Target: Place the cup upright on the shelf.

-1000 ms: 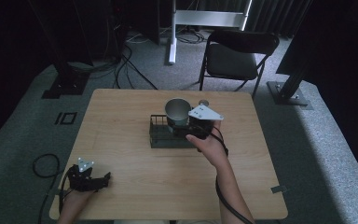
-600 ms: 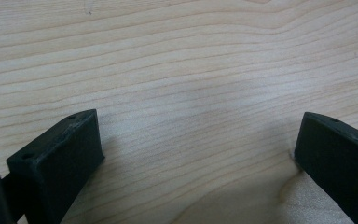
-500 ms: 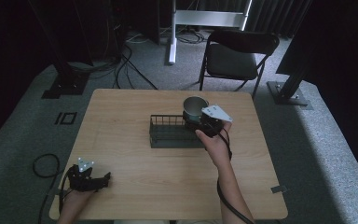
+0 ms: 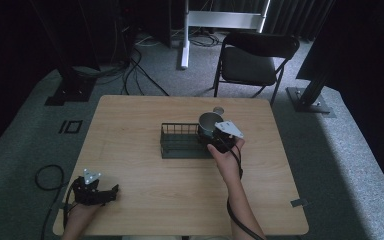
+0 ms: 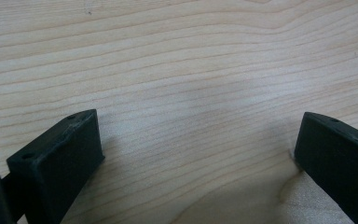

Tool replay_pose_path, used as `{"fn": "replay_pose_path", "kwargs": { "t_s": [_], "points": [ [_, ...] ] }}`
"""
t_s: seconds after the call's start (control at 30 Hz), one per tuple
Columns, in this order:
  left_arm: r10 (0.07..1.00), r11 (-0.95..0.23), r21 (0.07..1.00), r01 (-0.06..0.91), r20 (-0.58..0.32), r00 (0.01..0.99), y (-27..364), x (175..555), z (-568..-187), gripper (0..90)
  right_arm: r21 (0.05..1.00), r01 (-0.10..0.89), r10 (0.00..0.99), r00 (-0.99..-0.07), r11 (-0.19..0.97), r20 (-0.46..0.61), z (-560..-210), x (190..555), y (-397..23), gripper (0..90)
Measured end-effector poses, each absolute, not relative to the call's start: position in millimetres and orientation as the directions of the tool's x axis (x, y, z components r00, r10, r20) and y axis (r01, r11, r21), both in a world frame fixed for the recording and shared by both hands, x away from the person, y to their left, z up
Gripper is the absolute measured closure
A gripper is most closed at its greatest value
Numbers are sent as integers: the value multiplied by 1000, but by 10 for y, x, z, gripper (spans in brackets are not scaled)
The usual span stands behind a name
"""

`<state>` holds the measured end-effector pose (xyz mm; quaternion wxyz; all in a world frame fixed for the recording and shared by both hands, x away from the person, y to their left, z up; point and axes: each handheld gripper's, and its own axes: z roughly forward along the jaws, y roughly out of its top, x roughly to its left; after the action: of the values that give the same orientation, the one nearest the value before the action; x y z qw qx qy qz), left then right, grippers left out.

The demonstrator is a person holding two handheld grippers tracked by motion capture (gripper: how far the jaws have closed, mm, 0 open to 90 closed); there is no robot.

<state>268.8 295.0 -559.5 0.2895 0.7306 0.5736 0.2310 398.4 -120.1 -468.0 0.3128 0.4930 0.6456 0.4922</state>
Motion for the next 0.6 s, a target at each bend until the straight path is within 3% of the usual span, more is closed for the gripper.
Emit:
{"fn": "replay_pose_path", "kwargs": {
  "t_s": [0.6],
  "points": [
    [972, -174, 688, 704, 5, 235, 2950, 2688, -5595, 14, 946, 323, 953, -296, 40, 61, -4855, 4022, -1144, 140]
  ]
}}
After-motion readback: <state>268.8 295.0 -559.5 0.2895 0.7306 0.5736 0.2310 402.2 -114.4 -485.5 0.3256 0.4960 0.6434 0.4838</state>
